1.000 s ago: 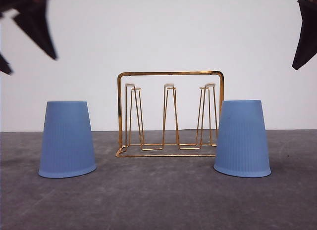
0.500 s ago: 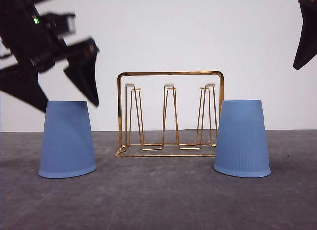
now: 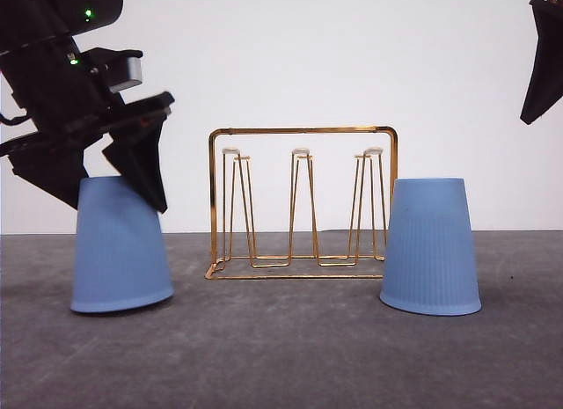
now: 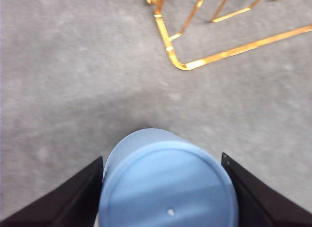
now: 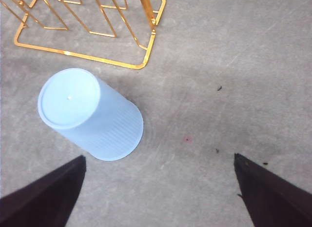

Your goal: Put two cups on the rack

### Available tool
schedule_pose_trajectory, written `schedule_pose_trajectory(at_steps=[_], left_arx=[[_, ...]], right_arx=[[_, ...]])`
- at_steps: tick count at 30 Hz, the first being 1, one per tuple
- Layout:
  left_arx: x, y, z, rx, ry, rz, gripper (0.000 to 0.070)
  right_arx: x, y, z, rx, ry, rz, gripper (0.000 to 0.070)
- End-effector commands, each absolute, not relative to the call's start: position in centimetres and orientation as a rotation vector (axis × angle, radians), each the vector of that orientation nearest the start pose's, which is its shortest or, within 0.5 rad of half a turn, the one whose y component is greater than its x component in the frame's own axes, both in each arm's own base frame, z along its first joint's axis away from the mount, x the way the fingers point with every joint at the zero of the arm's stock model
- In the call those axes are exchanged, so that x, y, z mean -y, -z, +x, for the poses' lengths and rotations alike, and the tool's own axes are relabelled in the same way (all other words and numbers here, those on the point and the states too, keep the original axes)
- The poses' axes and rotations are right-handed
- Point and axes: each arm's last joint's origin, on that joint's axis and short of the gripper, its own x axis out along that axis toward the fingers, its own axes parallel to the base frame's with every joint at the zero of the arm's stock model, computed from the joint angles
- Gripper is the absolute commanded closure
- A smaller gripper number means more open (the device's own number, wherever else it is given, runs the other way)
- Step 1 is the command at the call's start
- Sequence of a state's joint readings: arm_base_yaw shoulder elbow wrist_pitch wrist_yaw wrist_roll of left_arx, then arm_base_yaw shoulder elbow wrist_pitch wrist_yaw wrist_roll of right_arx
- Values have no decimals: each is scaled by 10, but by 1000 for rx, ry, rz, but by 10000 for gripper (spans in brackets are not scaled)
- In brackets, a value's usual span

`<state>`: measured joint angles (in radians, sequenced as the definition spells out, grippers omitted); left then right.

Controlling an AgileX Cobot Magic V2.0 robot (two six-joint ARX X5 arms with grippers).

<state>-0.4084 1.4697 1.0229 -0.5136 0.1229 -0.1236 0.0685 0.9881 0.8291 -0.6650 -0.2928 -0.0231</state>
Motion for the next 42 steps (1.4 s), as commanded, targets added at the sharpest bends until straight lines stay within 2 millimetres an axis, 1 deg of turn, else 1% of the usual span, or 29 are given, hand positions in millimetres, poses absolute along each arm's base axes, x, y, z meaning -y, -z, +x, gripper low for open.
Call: schedule_pose_trajectory(at_steps=[1,3,6,9,12,15,17,20,23,26,30,34,35,36,39,42], left_arx=[[128,-251,277,-946,463,16,401],[130,-269,281,-913,472,16,400],[134,-302,285,-847,490,19,401],[136,-338,287,-774,511,30,399],[137,-369,285,-694,532,38,398],[139,-387,286,-614,545,45,398],[141,-389,287,-577,548,48,398],[145,-383,294,-584,546,53,390],[151,-369,305,-625,543,60,389],[158,-348,322,-678,541,75,389],[170,-314,345,-753,535,87,389],[177,-285,357,-830,537,106,382],[177,-281,359,-844,542,111,355],[178,-278,360,-856,552,113,300],[179,-276,359,-867,564,114,142],[180,-276,359,-866,567,115,133]], right_arx=[[-22,-278,192,-803,-360,59,84],[-22,-278,192,-803,-360,59,84],[-22,-278,192,-804,-360,59,84],[-22,-278,192,-804,-360,60,84],[-22,-278,192,-804,-360,60,84],[-22,-278,192,-804,-360,60,84],[-22,-278,192,-804,-360,60,84],[-22,-278,192,-804,-360,59,84],[-22,-278,192,-804,-360,60,84],[-22,-278,192,-804,-360,59,84],[-22,-278,192,-803,-361,57,84],[-22,-278,192,-803,-362,53,83],[-22,-278,192,-804,-363,53,83],[-22,-278,192,-804,-363,52,83],[-22,-278,192,-806,-364,52,81],[-22,-278,192,-804,-366,51,78]])
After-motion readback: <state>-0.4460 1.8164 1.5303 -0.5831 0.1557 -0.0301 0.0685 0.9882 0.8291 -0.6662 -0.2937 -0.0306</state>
